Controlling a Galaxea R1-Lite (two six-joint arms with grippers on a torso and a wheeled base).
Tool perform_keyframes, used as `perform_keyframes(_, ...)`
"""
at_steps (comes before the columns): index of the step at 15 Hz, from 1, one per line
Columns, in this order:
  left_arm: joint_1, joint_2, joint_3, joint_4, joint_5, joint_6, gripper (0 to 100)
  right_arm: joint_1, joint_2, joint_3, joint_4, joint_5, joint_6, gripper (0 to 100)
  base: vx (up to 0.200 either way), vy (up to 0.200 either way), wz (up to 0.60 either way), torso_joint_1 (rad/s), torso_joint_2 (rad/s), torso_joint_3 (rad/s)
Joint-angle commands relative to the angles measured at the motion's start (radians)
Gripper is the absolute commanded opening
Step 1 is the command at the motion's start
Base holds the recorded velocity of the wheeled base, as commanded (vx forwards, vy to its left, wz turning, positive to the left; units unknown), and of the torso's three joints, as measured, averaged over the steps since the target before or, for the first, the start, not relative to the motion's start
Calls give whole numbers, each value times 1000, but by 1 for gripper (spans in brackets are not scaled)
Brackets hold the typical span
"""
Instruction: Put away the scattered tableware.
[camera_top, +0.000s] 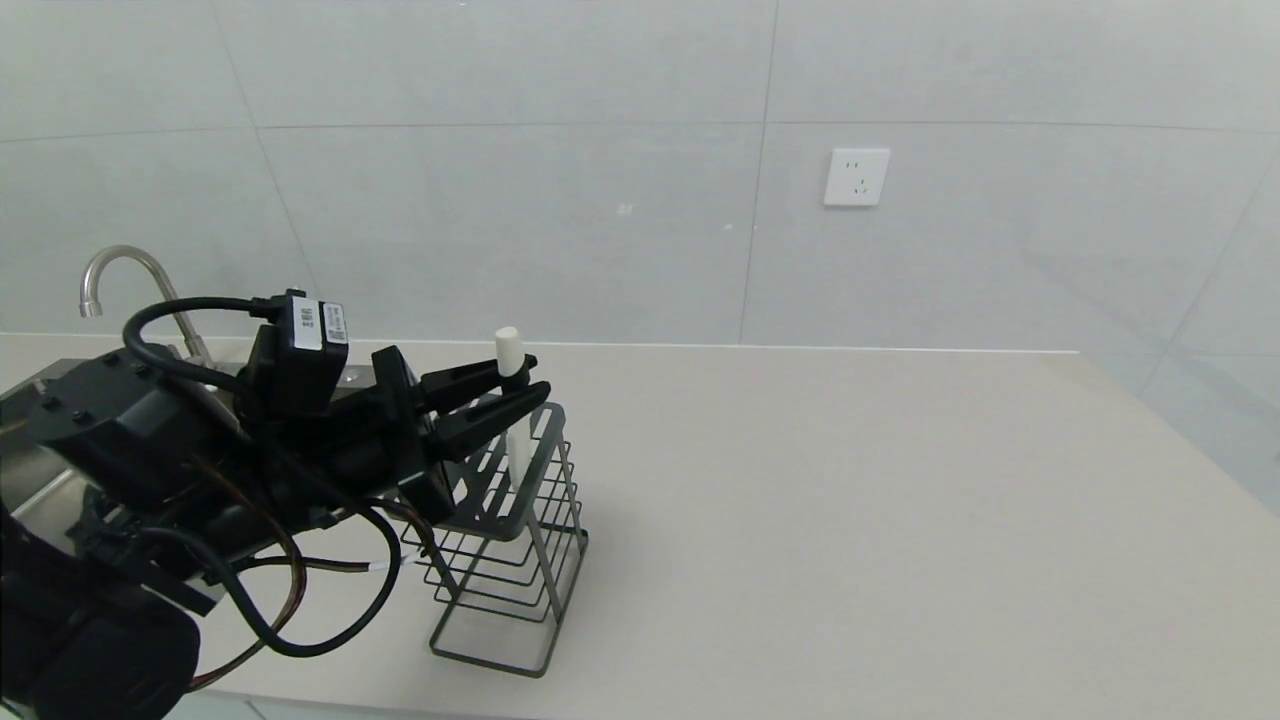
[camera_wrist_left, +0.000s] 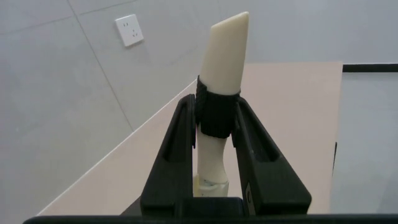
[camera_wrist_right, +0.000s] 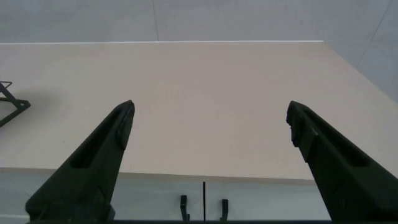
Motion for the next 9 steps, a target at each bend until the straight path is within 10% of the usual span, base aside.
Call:
perform_keyframes(1, 0, 22, 0, -1, 0, 0, 0, 0, 0, 0, 0, 1, 0, 100, 0, 0, 0, 0, 0, 0)
perform_keyframes(9, 5, 49, 3, -1, 0, 0, 0, 0, 1, 0, 0, 1, 0, 100, 0, 0, 0, 0, 0, 0)
